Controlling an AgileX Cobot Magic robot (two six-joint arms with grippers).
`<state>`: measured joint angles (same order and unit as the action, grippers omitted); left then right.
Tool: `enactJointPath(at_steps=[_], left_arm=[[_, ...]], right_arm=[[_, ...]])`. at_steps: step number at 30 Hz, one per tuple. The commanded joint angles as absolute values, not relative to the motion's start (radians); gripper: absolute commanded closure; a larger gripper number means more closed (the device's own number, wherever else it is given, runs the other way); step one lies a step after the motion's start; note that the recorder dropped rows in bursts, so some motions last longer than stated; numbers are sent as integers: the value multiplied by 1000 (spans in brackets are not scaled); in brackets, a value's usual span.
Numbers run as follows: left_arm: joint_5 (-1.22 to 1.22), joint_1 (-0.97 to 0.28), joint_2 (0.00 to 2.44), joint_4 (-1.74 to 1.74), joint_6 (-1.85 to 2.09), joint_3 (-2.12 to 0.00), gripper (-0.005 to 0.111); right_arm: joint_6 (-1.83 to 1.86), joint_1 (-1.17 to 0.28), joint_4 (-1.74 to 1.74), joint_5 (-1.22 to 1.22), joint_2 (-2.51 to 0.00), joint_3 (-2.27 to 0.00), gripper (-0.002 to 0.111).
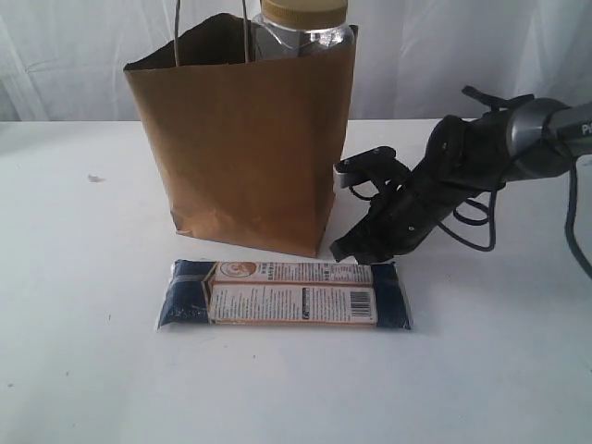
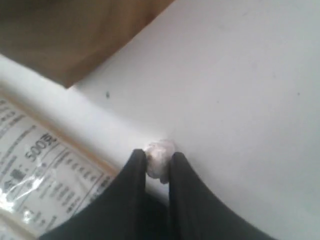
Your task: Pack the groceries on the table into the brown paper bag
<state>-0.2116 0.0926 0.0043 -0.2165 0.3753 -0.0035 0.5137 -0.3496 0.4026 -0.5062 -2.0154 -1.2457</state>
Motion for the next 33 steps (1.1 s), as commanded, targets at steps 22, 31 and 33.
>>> enactJointPath(at_steps=[22,31,33], left_arm=[[-209,85,0,-219,375,0,107],[-209,85,0,-219,375,0,107],[-209,85,0,-219,375,0,107]], right_arm=[[986,-412,1334,-723,-1356,-1261,108],[1275,-412,1604,-422,-1512,-1330,108],[1339,-415,1604,-477,-1551,-1378,108]])
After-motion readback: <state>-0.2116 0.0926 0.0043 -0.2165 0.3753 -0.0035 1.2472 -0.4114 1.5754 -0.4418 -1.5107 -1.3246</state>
